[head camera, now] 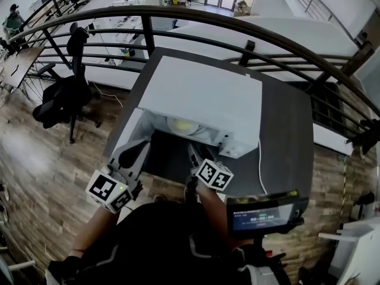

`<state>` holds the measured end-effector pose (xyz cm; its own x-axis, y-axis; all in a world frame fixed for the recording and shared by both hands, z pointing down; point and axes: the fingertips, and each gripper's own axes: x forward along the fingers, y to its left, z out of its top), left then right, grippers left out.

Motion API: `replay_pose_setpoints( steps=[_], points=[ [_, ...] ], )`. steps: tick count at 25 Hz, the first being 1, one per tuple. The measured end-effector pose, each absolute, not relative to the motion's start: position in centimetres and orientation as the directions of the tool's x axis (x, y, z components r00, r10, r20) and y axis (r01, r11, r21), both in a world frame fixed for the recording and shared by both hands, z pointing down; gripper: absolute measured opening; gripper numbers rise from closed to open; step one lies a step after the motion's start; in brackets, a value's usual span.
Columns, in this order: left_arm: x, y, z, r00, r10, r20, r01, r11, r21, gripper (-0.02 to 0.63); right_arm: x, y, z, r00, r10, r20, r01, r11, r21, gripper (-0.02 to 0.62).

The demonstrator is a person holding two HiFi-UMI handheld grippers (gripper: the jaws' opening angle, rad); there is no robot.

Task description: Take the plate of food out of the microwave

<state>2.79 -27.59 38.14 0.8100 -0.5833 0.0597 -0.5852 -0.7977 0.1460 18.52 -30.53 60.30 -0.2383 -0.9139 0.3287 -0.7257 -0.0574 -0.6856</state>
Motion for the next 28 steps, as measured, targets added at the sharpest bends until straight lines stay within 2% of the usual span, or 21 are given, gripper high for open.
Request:
replay_pose_setpoints(
  steps=[5,15,28],
  points=[
    [3.5,-27.8,38.8,0.823,-0.565,0.057,-0.568,-0.816,0.11,0.003,17.9,-31.6,64.8,-0.276,-0.893,0.354,-0.555,-0.152,-0.818,0.308],
    [4.5,-28.3,40.2,0.814,-0.572,0.097,-0.58,-0.811,0.083,0.003,16.8,-35.3,68.5,-0.322,-0.877,0.358,-0.338,-0.247,-0.908,0.311],
    [3.7,-29.4,41.1,0.772,-0.62,0.137,-0.633,-0.771,0.076,0.002,16.5,-39.0,70.5,-0.317,-0.873,0.371,-0.191,-0.325,-0.926,0.311]
  ],
)
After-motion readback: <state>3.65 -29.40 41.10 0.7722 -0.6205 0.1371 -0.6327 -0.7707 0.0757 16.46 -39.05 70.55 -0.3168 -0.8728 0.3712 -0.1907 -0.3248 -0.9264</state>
